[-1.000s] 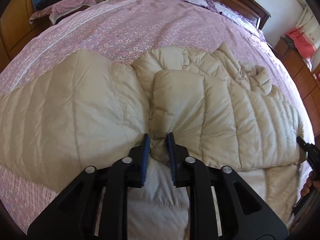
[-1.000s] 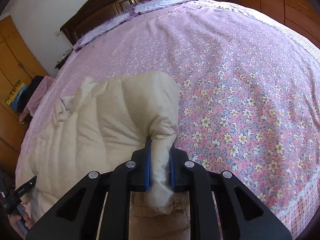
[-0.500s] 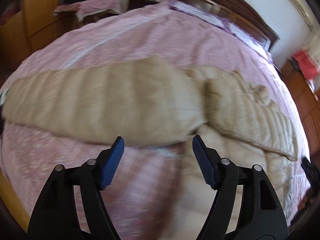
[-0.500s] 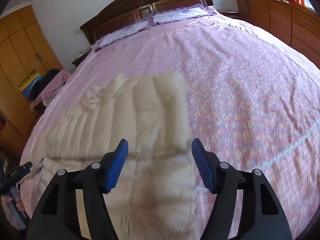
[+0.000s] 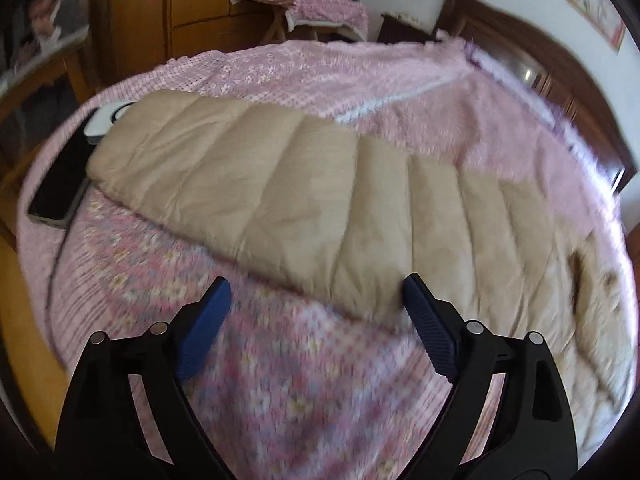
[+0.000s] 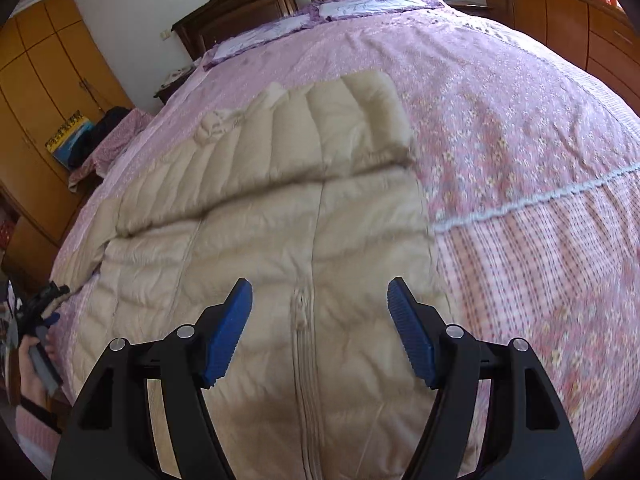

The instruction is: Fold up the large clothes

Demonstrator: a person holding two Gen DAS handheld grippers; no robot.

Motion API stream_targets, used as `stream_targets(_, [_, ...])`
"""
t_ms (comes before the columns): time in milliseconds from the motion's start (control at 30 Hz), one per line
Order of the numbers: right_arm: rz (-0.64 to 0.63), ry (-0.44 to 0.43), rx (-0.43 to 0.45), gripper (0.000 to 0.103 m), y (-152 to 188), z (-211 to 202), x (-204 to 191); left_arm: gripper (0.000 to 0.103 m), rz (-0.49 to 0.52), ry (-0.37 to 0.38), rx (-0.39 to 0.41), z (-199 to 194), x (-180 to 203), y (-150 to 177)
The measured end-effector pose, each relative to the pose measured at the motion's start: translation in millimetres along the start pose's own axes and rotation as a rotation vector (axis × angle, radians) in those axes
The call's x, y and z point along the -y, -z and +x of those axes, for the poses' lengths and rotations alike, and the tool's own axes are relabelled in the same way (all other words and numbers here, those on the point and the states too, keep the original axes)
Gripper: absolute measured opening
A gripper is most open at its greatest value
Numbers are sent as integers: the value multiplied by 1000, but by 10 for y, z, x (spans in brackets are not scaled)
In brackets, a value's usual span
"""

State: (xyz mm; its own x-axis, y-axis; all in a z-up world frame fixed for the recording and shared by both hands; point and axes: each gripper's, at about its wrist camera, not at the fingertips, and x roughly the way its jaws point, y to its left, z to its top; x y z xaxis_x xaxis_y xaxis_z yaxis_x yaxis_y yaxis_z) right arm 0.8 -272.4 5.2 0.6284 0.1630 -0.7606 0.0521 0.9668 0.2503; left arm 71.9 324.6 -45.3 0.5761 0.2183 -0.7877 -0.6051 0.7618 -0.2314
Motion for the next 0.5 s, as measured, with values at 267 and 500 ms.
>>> stream_targets(267, [13, 33, -21, 69, 105, 34, 14, 89, -83, 52, 12, 263, -175, -244])
stream_targets(500, [6, 15, -17, 77, 108, 18, -42, 29, -151, 47, 50, 222, -264, -239])
